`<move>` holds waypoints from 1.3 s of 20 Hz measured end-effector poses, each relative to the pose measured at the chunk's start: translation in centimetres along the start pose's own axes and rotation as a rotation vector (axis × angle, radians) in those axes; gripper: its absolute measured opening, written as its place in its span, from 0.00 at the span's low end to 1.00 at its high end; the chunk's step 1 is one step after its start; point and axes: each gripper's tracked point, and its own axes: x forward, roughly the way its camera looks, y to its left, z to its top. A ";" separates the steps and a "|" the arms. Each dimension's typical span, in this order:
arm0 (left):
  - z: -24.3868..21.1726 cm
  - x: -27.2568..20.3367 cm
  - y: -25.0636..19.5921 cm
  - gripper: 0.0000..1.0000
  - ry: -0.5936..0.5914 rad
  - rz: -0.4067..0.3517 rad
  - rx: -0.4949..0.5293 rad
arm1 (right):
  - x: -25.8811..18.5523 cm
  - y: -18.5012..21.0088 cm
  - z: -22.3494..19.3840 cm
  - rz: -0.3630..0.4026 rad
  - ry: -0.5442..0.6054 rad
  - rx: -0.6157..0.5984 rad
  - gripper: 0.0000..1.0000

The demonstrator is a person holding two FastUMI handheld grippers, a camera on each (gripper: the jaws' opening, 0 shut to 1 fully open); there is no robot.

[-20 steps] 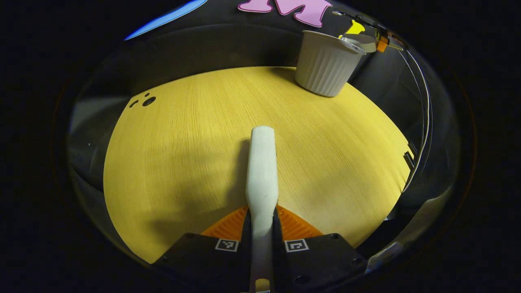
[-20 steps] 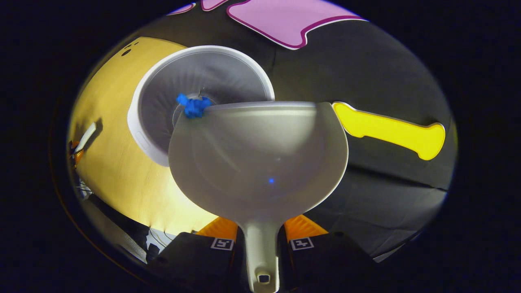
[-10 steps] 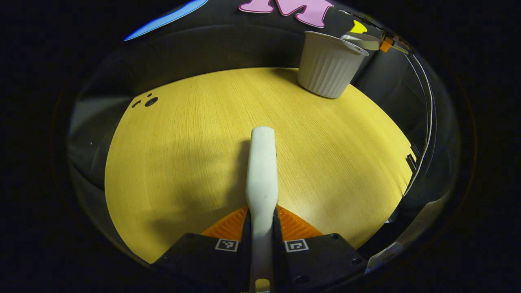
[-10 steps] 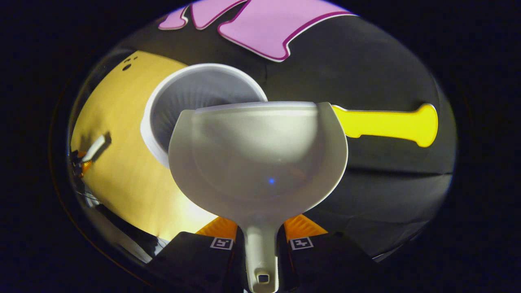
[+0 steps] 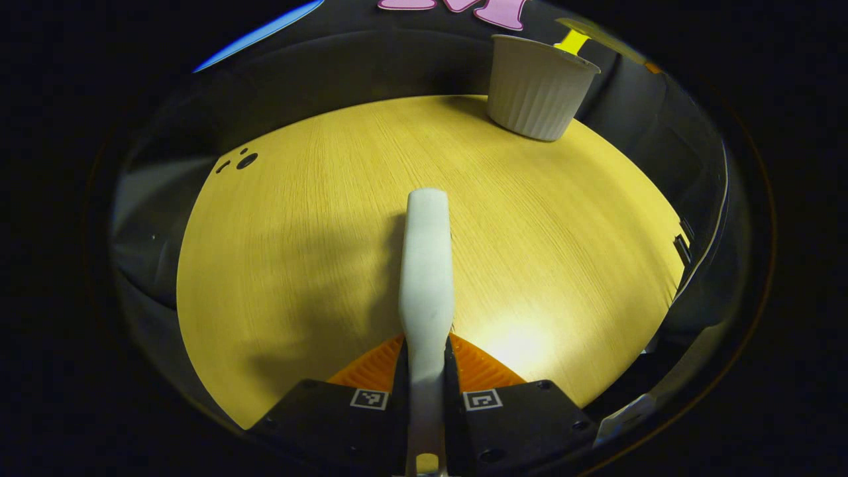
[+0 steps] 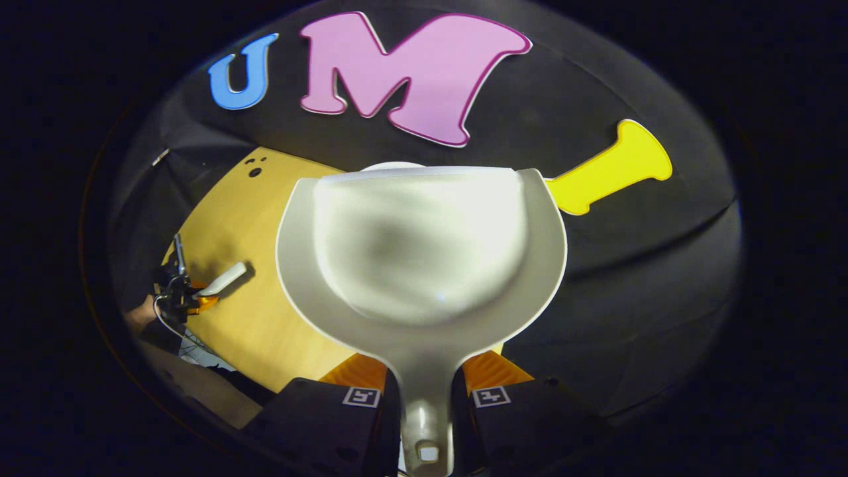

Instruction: Pick up the small broom and dustpan from the desktop, sweep the trash into the dustpan with the broom, and then empty the trash into the garbage bin.

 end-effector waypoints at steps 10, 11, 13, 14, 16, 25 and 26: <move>-0.9 0.8 0.5 0.28 0.031 0.036 0.038 | 2.6 16.2 -13.4 0.202 0.103 0.048 0.35; -0.8 0.8 0.6 0.25 0.032 0.037 0.041 | 3.8 17.5 -15.0 0.208 0.129 0.057 0.35; -0.8 0.9 0.7 0.27 0.032 0.045 0.047 | 6.3 19.9 -17.3 0.221 0.165 0.078 0.35; -0.9 0.9 0.7 0.27 0.032 0.048 0.048 | 7.5 20.9 -18.4 0.226 0.183 0.088 0.35; -0.9 0.8 0.7 0.28 0.033 0.054 0.048 | 10.1 22.5 -20.0 0.228 0.201 0.112 0.33; -0.8 0.8 0.8 0.26 0.045 0.066 0.060 | 18.8 25.1 -23.4 0.192 0.239 0.178 0.39; -0.9 0.8 0.9 0.27 0.047 0.068 0.059 | 19.2 25.3 -23.6 0.192 0.244 0.184 0.35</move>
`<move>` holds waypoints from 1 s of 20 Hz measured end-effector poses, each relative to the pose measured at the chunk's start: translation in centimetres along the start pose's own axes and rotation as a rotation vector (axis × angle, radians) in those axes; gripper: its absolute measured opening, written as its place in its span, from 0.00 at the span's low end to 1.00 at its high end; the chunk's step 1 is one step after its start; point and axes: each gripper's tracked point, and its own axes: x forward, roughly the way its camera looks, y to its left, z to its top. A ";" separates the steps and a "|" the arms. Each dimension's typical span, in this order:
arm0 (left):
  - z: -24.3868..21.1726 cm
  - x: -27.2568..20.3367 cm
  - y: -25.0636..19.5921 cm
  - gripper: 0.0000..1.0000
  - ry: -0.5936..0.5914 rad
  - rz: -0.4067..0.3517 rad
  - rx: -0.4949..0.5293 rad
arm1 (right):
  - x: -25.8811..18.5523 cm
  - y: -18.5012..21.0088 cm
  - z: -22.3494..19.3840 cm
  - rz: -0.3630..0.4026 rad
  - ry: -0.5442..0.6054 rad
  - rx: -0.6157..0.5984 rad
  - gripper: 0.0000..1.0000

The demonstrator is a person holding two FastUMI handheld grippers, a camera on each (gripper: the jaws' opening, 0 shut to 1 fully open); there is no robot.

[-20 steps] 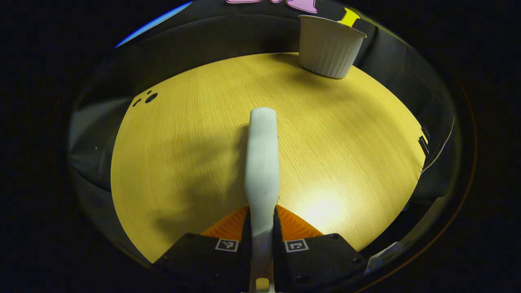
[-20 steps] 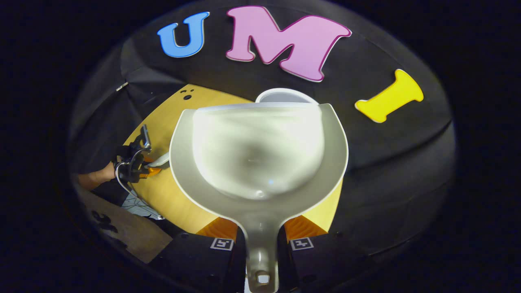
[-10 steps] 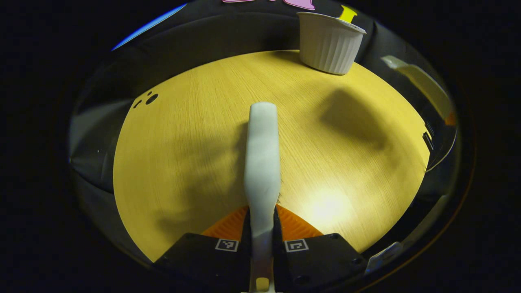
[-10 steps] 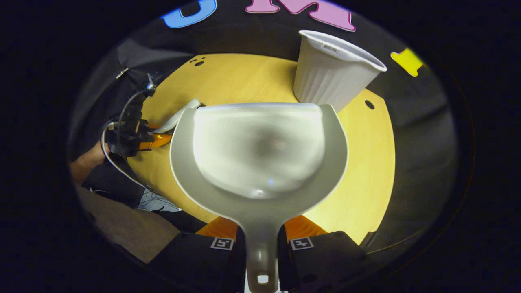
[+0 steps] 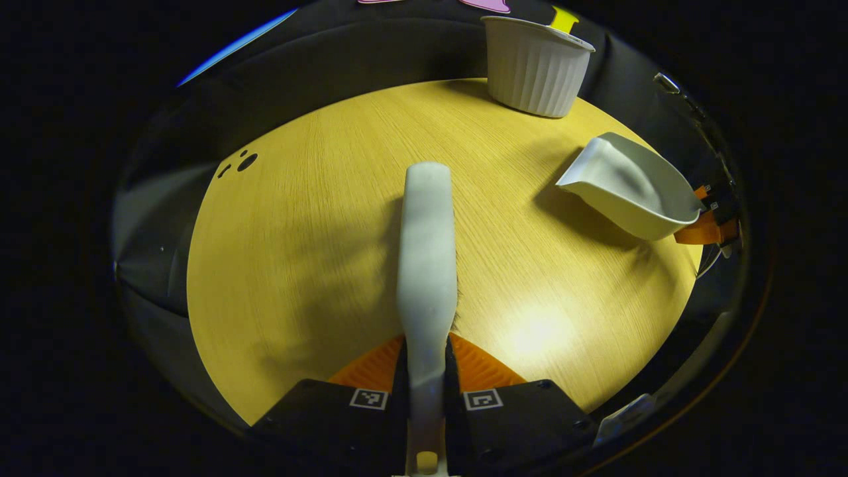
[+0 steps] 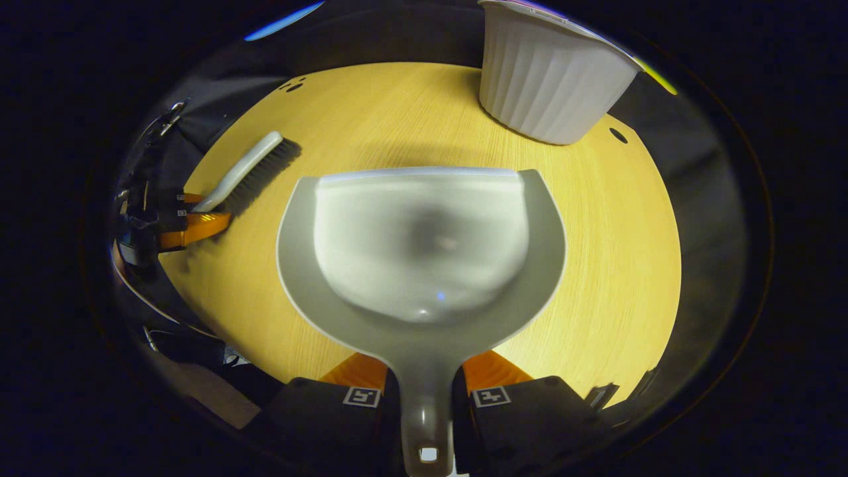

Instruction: Pick up the small broom and dustpan from the desktop, sweep the trash into the dustpan with the broom, and then empty the trash into the garbage bin.

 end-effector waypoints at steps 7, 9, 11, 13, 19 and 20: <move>0.1 0.0 -0.1 0.28 0.003 0.001 0.002 | 1.8 -0.1 -0.7 -0.003 0.011 -0.008 0.37; 0.0 0.0 -0.2 0.28 0.007 -0.002 0.001 | 2.0 0.1 -0.7 -0.002 0.007 -0.018 0.37; 0.0 0.1 0.1 0.30 0.015 0.005 -0.006 | 1.9 0.2 -0.7 0.006 0.004 -0.014 0.38; -0.3 0.1 0.0 0.30 0.021 0.005 -0.022 | 1.7 0.5 -0.6 0.019 0.004 -0.009 0.40; -0.6 -2.3 0.7 0.36 -0.001 0.033 -0.009 | -2.3 -0.1 -0.5 0.016 -0.017 -0.010 0.47; -0.8 -3.1 0.8 0.42 -0.007 0.041 -0.010 | -3.5 -0.3 -0.3 0.010 -0.037 -0.019 0.46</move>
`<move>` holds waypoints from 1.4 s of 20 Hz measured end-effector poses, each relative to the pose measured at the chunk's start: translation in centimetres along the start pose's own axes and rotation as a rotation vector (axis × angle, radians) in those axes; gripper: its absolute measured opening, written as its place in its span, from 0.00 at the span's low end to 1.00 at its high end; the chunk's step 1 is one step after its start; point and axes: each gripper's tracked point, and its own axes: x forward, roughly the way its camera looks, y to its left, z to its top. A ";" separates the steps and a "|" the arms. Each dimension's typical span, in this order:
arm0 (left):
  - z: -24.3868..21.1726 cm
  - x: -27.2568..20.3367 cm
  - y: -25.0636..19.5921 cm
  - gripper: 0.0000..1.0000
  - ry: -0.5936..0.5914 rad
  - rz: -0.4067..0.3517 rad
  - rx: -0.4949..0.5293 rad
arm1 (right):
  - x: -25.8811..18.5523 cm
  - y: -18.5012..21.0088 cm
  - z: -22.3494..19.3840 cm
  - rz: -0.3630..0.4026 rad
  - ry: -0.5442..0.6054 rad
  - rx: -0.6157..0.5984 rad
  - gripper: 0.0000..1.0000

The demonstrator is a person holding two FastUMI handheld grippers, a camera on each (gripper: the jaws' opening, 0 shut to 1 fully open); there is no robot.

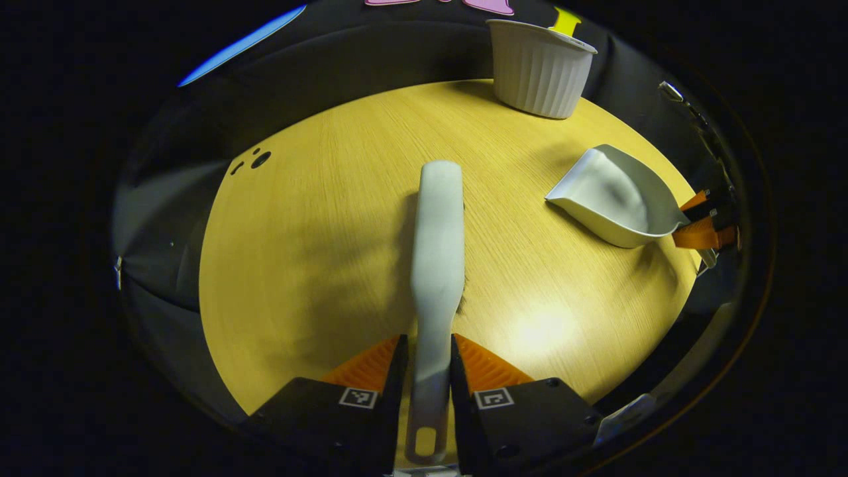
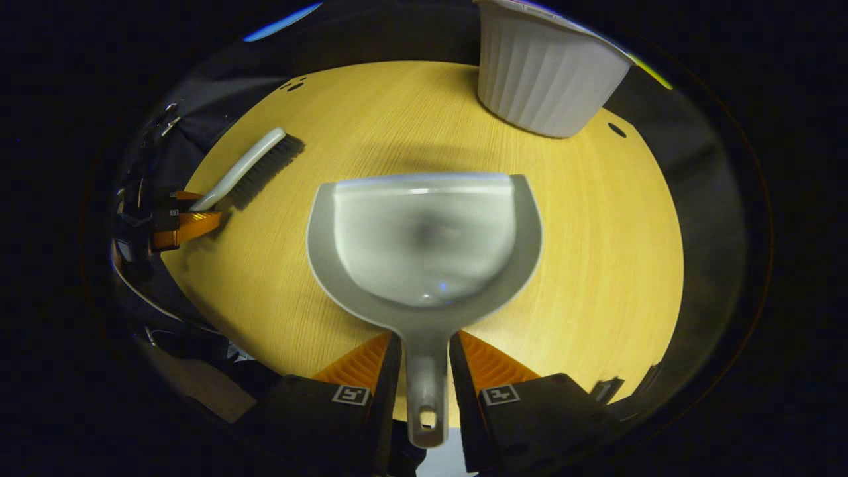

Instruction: Pick up the small broom and dustpan from the desktop, sweep the trash into the dustpan with the broom, and then empty the trash into the garbage bin.

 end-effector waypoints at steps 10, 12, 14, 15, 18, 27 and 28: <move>10.6 -13.6 -0.1 0.60 -0.449 0.071 -0.080 | -13.9 1.9 10.8 -0.014 -0.483 -0.015 0.47; 13.9 -16.6 -0.4 0.60 -0.568 0.070 -0.098 | -17.0 2.6 13.5 -0.017 -0.579 -0.021 0.47; 17.3 -20.0 -1.4 0.60 -0.685 0.053 -0.115 | -20.0 3.0 16.4 -0.019 -0.695 -0.028 0.47; 18.6 -21.7 -1.7 0.61 -0.732 0.045 -0.124 | -21.6 3.3 17.6 -0.022 -0.761 -0.034 0.47; 21.0 -26.3 -2.8 0.61 -0.858 0.048 -0.135 | -24.9 3.7 19.2 -0.041 -0.901 -0.044 0.47; 21.1 -28.9 -6.4 0.64 -0.929 0.034 -0.060 | -27.2 5.7 18.8 -0.065 -1.027 -0.068 0.47; 21.1 -28.8 -6.3 0.64 -0.929 0.036 -0.062 | -27.1 5.8 18.9 -0.068 -1.020 -0.074 0.48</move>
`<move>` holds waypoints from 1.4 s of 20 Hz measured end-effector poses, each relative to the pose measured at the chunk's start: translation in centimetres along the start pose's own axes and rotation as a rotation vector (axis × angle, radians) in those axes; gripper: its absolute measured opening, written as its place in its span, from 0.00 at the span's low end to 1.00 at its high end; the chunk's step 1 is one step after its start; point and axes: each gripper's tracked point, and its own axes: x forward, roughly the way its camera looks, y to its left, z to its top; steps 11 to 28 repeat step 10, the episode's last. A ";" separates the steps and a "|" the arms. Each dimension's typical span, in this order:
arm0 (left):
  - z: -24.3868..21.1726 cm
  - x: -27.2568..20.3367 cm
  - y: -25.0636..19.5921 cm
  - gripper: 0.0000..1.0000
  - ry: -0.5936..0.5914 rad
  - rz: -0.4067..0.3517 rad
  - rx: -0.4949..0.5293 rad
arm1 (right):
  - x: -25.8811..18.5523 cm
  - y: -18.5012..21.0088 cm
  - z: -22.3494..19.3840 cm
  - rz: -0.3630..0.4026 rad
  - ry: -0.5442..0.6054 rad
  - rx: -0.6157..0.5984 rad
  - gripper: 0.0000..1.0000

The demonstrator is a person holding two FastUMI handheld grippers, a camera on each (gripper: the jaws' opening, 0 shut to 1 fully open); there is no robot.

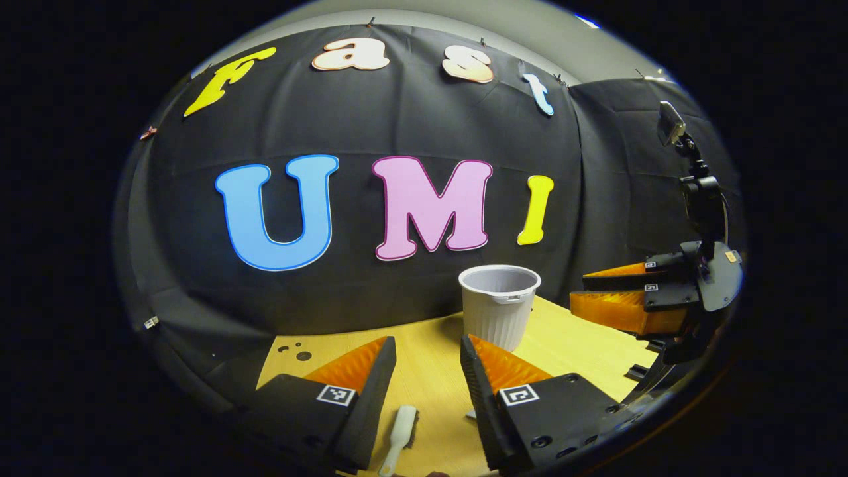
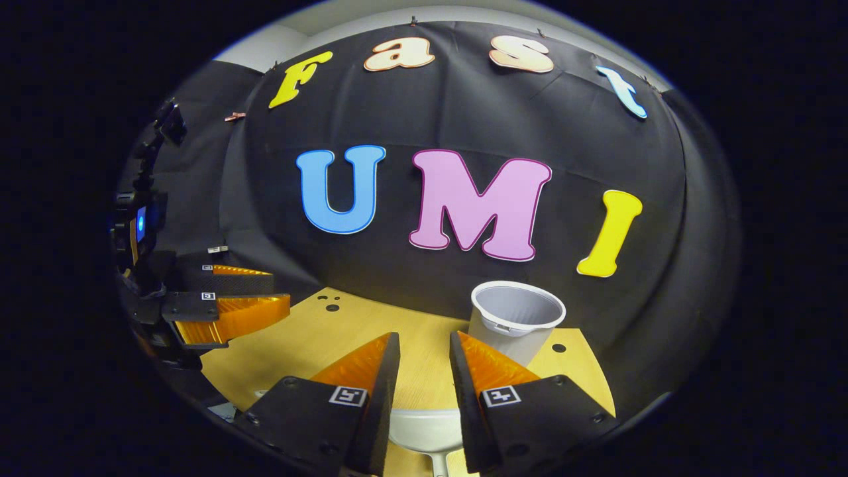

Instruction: Pick up the small broom and dustpan from the desktop, sweep the trash into the dustpan with the broom, and then empty the trash into the garbage bin.

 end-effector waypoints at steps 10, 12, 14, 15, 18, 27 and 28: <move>-0.6 -1.0 2.7 0.65 0.006 0.036 -0.005 | 0.4 1.3 0.3 -0.011 0.005 -0.001 0.53; -0.6 -1.0 2.7 0.65 0.006 0.036 -0.005 | 0.4 1.3 0.3 -0.011 0.005 -0.001 0.53; -0.6 -1.0 2.7 0.65 0.006 0.036 -0.005 | 0.4 1.3 0.3 -0.011 0.005 -0.001 0.53; -0.6 -1.0 2.7 0.65 0.006 0.036 -0.005 | 0.4 1.3 0.3 -0.011 0.005 -0.001 0.53; -0.6 -1.0 2.7 0.65 0.006 0.036 -0.005 | 0.4 1.3 0.3 -0.011 0.005 -0.001 0.53; -0.6 -1.0 2.7 0.65 0.006 0.036 -0.005 | 0.4 1.3 0.3 -0.011 0.005 -0.001 0.53; -0.6 -1.0 2.7 0.65 0.006 0.036 -0.005 | 0.4 1.3 0.3 -0.011 0.005 -0.001 0.53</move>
